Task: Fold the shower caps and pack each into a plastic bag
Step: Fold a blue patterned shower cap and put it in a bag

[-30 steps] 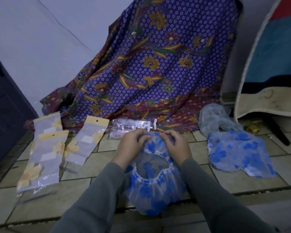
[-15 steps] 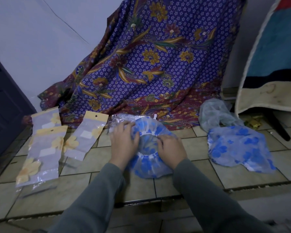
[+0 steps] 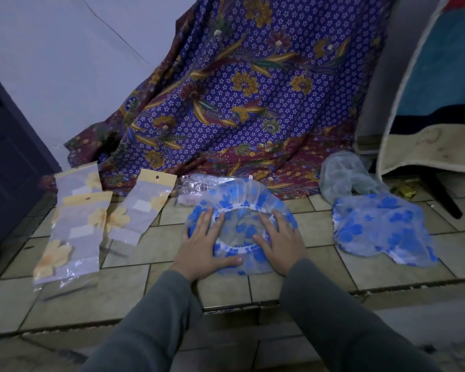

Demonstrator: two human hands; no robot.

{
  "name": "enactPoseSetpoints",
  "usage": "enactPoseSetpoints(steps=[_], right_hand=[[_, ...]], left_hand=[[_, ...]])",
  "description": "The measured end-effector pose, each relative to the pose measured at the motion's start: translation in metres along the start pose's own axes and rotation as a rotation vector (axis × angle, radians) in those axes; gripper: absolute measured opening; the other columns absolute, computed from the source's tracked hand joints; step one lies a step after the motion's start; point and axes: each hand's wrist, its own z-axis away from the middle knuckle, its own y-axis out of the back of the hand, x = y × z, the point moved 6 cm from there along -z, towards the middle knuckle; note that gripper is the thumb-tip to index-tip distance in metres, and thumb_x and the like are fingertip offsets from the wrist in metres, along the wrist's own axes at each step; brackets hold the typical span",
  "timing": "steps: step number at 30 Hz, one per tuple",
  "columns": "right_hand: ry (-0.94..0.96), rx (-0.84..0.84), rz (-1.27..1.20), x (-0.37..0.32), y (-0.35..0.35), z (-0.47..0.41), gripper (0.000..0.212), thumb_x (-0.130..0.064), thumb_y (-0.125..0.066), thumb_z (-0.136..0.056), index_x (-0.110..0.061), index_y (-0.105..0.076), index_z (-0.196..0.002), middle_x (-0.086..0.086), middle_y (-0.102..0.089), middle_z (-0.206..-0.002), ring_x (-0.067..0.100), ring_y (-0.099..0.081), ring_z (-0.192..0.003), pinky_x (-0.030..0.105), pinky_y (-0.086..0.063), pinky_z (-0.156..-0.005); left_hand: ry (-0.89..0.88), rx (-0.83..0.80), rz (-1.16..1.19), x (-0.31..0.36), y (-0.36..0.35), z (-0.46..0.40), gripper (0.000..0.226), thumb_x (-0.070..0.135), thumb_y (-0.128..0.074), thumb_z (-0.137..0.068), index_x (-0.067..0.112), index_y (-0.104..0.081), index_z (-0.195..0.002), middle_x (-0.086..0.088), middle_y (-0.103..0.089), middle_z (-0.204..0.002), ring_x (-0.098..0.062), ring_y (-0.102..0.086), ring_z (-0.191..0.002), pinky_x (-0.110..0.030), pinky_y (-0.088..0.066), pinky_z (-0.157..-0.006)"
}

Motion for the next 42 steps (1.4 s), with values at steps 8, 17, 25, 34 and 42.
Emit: enactPoseSetpoints(steps=[8,17,25,34,42], right_hand=[[0.217,0.187,-0.068,-0.047,0.017,0.016,0.049,-0.066,-0.04,-0.078,-0.028,-0.062,-0.1,-0.005,-0.052,-0.102,0.016,-0.05,-0.102,0.036,-0.031,-0.09],[0.121,-0.12,0.064,-0.023,0.023,0.0,0.034,-0.021,-0.056,-0.085,-0.039,-0.058,-0.114,-0.011,-0.04,-0.13,0.011,-0.025,-0.136,0.061,0.008,-0.112],[-0.127,0.021,0.0,-0.039,0.0,0.002,0.055,-0.054,-0.032,-0.095,-0.037,-0.023,-0.146,0.001,0.007,-0.159,0.031,0.018,-0.143,0.064,0.004,-0.109],[-0.129,-0.214,0.15,-0.002,-0.007,0.007,0.099,-0.094,-0.018,-0.064,-0.045,0.003,-0.147,-0.006,0.017,-0.157,0.018,0.024,-0.142,0.062,0.012,-0.108],[0.037,-0.211,0.158,-0.006,0.003,0.004,0.094,-0.087,-0.034,-0.07,-0.04,-0.014,-0.148,-0.006,-0.002,-0.159,0.018,0.007,-0.146,0.061,0.005,-0.11]], left_hand=[[0.095,0.347,0.17,-0.011,0.019,0.0,0.033,0.056,-0.066,-0.078,0.025,-0.056,-0.086,0.004,-0.05,-0.095,-0.02,-0.053,-0.094,-0.036,-0.043,-0.082],[-0.192,0.15,0.022,-0.005,0.023,0.011,0.053,0.074,-0.041,-0.074,0.03,-0.068,-0.086,0.012,-0.057,-0.087,-0.011,-0.057,-0.082,-0.028,-0.04,-0.07],[-0.205,0.279,-0.085,0.03,0.016,0.002,0.048,0.06,-0.039,-0.082,0.025,-0.066,-0.1,0.002,-0.056,-0.123,-0.023,-0.049,-0.117,-0.037,-0.036,-0.092],[0.378,-0.323,-0.241,-0.004,0.006,0.017,0.123,0.101,-0.022,-0.051,0.035,0.014,-0.149,0.011,0.017,-0.158,-0.023,0.002,-0.147,-0.058,-0.013,-0.109],[0.338,-0.116,-0.374,0.019,0.043,0.012,0.097,0.093,-0.026,-0.064,0.028,-0.052,-0.13,-0.005,-0.045,-0.133,-0.027,-0.039,-0.124,-0.05,-0.028,-0.1]])
